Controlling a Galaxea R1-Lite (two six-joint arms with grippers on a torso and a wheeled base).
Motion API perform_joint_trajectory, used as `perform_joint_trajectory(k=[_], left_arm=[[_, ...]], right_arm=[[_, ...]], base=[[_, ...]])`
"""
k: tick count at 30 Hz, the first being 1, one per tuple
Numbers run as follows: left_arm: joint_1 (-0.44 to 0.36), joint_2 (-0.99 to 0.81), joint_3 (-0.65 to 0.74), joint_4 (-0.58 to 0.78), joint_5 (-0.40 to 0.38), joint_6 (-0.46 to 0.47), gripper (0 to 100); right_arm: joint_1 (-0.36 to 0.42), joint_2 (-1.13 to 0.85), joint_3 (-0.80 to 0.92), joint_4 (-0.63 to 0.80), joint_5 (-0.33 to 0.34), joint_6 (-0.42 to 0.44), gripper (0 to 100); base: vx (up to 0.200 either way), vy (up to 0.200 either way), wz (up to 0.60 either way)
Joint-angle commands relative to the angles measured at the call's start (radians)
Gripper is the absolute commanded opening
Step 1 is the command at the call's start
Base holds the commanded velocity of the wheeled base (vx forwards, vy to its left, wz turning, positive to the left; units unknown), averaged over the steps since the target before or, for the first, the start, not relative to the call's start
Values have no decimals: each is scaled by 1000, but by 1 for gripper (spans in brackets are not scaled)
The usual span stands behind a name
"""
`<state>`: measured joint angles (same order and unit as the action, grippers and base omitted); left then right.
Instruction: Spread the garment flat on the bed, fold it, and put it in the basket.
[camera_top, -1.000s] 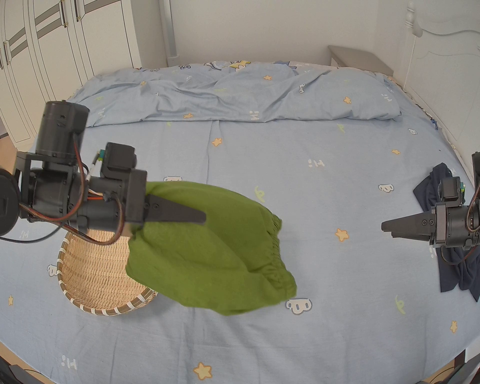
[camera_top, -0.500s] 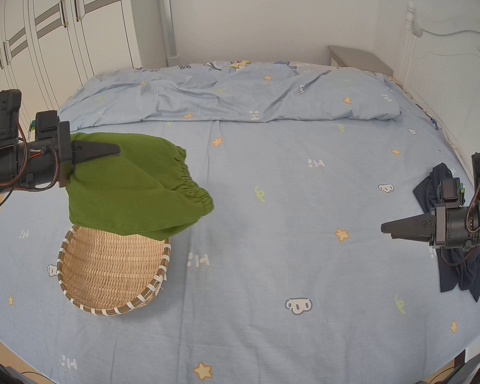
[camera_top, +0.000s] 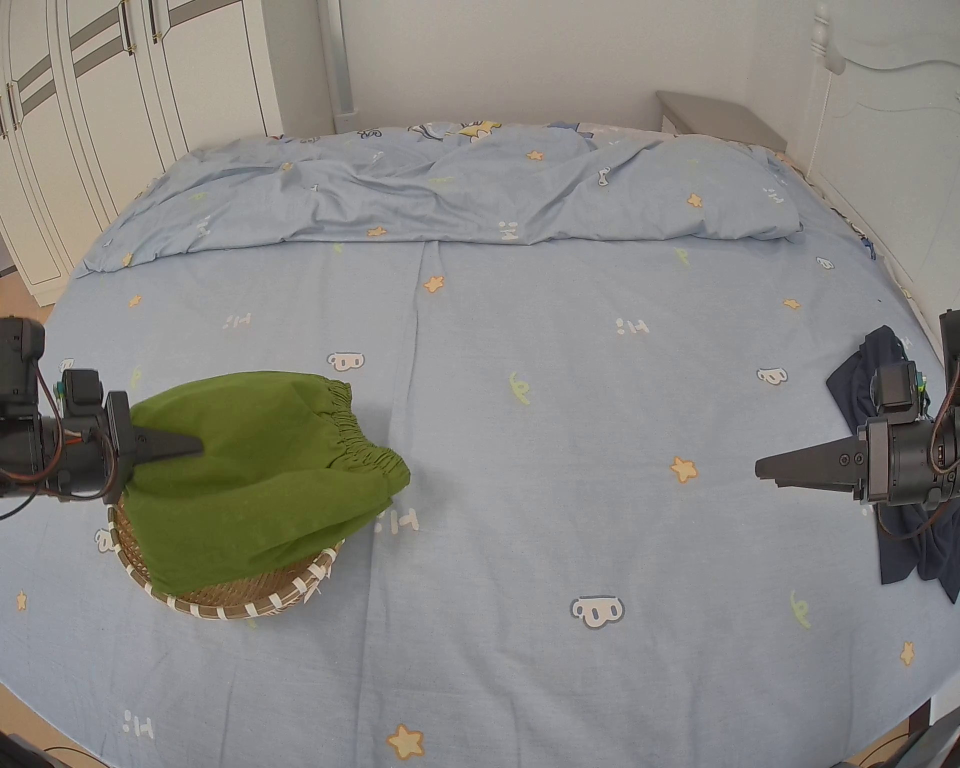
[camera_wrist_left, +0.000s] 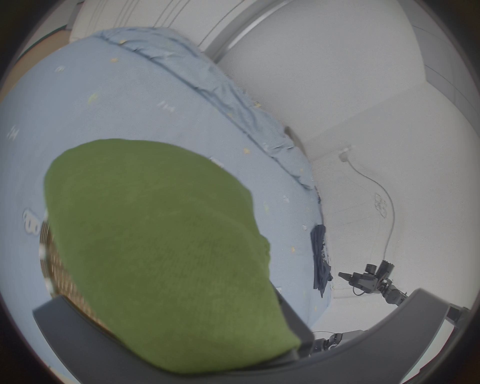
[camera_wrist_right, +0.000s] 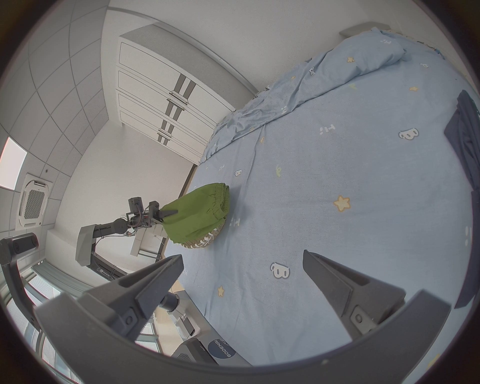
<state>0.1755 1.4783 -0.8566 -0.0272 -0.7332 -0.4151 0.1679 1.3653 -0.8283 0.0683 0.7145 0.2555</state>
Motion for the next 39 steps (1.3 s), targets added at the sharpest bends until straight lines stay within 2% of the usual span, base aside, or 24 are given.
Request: perform_joint_trajectory(k=[1,6,7,8,10,11,12,14,20,21,25,32,39], left_arm=[[44,25,76,1,12,6,0],[48,91,74,1,49,19,0],[41,140,68,0,87,42,0],[41,140,68,0,87,42,0],[32,232,48,-2,169,81,0],[32,232,48,-2,169,81,0],[30,272,30,0,210,85,0],[32,297,21,0,235,87,0],[24,303,8,9,245,85,0],[19,301,7,9,245,84,100],[-4,289,8,12,245,82,100],[-4,116,4,69,255,82,100],[-24,-67,-56,267,408,122,100]], right_arm=[[10,-3,5,1,0,1,100],[10,-11,6,5,0,1,100],[10,-17,8,7,0,1,100],[10,-17,8,7,0,1,100],[12,-18,12,4,0,1,100],[12,-18,12,4,0,1,100],[18,-18,12,4,0,1,100],[24,-18,12,4,0,1,100],[39,-15,15,2,-3,1,100],[39,-15,17,1,-3,1,100],[39,-17,18,1,-3,1,100],[39,-15,20,-1,-3,1,100],[39,-18,20,1,-3,1,100]], base=[[0,0,0],[0,0,0],[0,0,0],[0,0,0],[0,0,0],[0,0,0],[0,0,0],[0,0,0],[0,0,0],[0,0,0],[0,0,0],[0,0,0],[0,0,0]])
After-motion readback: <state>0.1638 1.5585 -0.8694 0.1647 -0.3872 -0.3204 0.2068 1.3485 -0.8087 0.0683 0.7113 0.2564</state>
